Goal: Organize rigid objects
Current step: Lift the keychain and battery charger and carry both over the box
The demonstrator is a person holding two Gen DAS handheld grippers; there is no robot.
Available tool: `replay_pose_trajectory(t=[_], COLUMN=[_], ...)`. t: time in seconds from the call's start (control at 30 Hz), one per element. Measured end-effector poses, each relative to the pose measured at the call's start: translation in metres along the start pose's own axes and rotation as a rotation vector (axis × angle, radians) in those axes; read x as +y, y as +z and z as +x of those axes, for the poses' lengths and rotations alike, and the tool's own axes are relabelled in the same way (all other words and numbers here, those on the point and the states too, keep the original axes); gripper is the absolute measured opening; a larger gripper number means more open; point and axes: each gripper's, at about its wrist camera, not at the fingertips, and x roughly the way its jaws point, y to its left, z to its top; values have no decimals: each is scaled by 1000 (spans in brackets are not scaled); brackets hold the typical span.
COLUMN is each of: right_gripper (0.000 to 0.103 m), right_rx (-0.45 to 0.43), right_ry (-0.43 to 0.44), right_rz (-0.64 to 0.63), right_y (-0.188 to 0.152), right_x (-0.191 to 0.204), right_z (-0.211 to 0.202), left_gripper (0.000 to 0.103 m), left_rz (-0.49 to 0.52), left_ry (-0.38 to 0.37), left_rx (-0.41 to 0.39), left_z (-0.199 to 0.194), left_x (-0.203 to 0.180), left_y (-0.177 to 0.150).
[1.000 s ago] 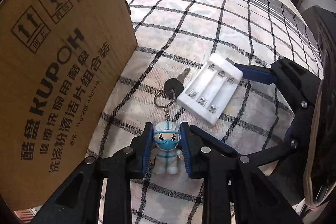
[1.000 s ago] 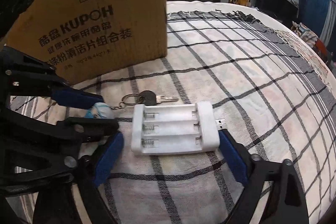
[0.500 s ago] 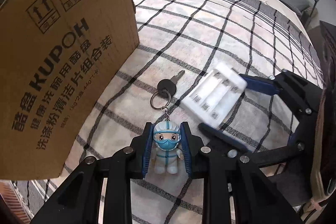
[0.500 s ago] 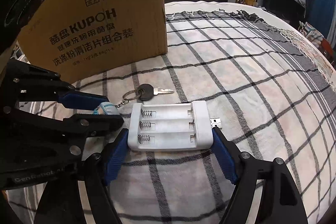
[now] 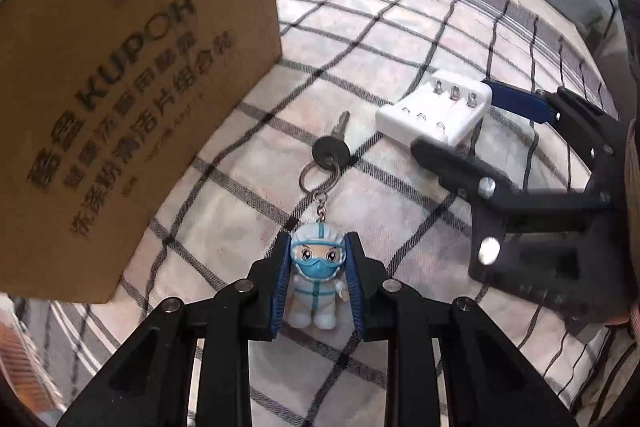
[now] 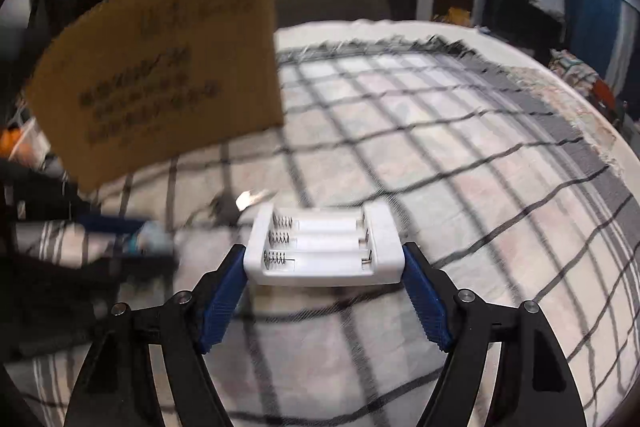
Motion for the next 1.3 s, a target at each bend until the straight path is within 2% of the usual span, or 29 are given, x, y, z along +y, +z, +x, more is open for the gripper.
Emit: replay_pose_trajectory(t=[0.13,0.3,0.53,0.7,0.97,1.13,1.3], right_gripper=[77,77,77,77,77,77,77], right_rx=[-21,-49,-34,-25,-28,-91,-133], right_ry=[5,22,145,226,298,311,346], right_rz=[-7,-23,-23,-41,-65,-89,-101], right_y=[8,14,26,33,52,73,98], right_x=[-2,-4,-10,-8,7,17,25], right_z=[-2,-10,-21,-33,-56,-76,-90], left_gripper=[27,27,27,27,27,27,27], left_rz=[-96,-204,-397,-481,-554,-566,-566], left_ry=[3,58,107,134,195,260,289], left_rx=[-52,-162,-292,-338,-418,-460,-512], left_z=[-6,-26,-52,-70,-115,-146,-173], left_x=[4,3,-1,-2,1,10,19], left_y=[-5,-14,-32,-42,-46,-41,-32])
